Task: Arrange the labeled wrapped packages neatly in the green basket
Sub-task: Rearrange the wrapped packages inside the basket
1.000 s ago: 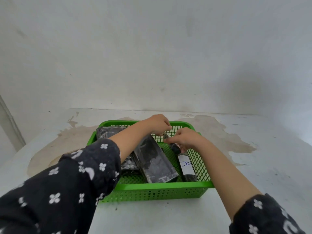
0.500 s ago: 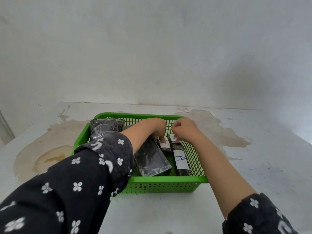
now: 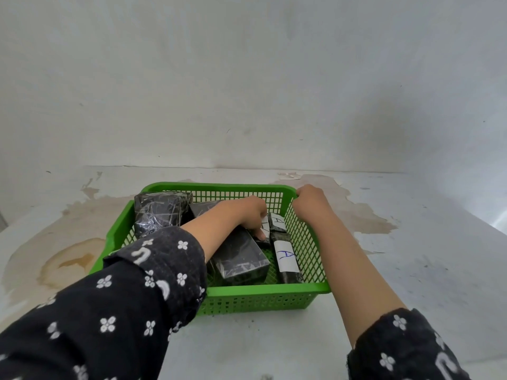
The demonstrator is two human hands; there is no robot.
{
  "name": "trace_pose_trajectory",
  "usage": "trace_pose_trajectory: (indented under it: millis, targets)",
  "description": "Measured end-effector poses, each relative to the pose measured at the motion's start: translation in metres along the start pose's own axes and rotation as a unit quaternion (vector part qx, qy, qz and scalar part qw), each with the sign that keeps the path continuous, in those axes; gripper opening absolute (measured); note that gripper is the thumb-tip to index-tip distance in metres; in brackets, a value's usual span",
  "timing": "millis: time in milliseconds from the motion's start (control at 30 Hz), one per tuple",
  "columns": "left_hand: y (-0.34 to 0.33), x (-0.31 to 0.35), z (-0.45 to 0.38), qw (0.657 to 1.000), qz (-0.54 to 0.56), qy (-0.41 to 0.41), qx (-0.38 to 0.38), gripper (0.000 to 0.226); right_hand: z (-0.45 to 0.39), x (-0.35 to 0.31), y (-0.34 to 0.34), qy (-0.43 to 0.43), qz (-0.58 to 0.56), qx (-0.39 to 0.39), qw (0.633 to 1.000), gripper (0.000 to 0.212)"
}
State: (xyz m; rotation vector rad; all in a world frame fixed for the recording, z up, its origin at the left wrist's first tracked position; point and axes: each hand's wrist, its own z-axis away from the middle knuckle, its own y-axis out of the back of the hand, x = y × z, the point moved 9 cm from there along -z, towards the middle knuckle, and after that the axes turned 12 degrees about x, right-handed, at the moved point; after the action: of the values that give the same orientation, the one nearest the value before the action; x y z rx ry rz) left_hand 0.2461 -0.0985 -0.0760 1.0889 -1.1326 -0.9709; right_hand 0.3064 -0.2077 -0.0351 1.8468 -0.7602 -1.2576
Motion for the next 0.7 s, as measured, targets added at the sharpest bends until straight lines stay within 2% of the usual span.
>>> trace_pose_trajectory:
  millis: [67, 200, 300, 400, 500, 600, 700]
  targets:
    - [0.0, 0.001, 0.001, 1.0, -0.007, -0.01, -0.001, 0.042, 0.001, -0.001, 0.0, 0.004, 0.002, 0.001, 1.0, 0.015]
    - [-0.001, 0.005, 0.007, 0.997, -0.074, -0.017, -0.008, 0.06, 0.0, -0.002, 0.0, 0.006, 0.001, 0.004, 1.0, 0.013]
    - [-0.004, 0.007, 0.01, 0.995, -0.1, -0.012, -0.021, 0.058, 0.0, -0.002, 0.0, 0.01, 0.001, 0.005, 1.0, 0.01]
    - [-0.003, 0.008, 0.012, 0.996, -0.089, -0.006, -0.03, 0.053, 0.0, -0.001, -0.001, 0.012, 0.0, 0.002, 1.0, 0.01]
    - [0.0, 0.007, 0.012, 0.996, -0.087, 0.009, -0.022, 0.057, -0.001, 0.001, -0.003, 0.01, 0.001, 0.0, 1.0, 0.009]
    - [0.0, 0.003, 0.006, 0.999, -0.054, 0.002, -0.004, 0.037, -0.002, 0.001, -0.004, 0.009, 0.007, -0.001, 1.0, 0.008]
    - [0.001, -0.002, 0.002, 1.0, -0.024, 0.0, 0.016, 0.043, -0.003, 0.001, -0.004, 0.008, 0.003, 0.002, 1.0, 0.008]
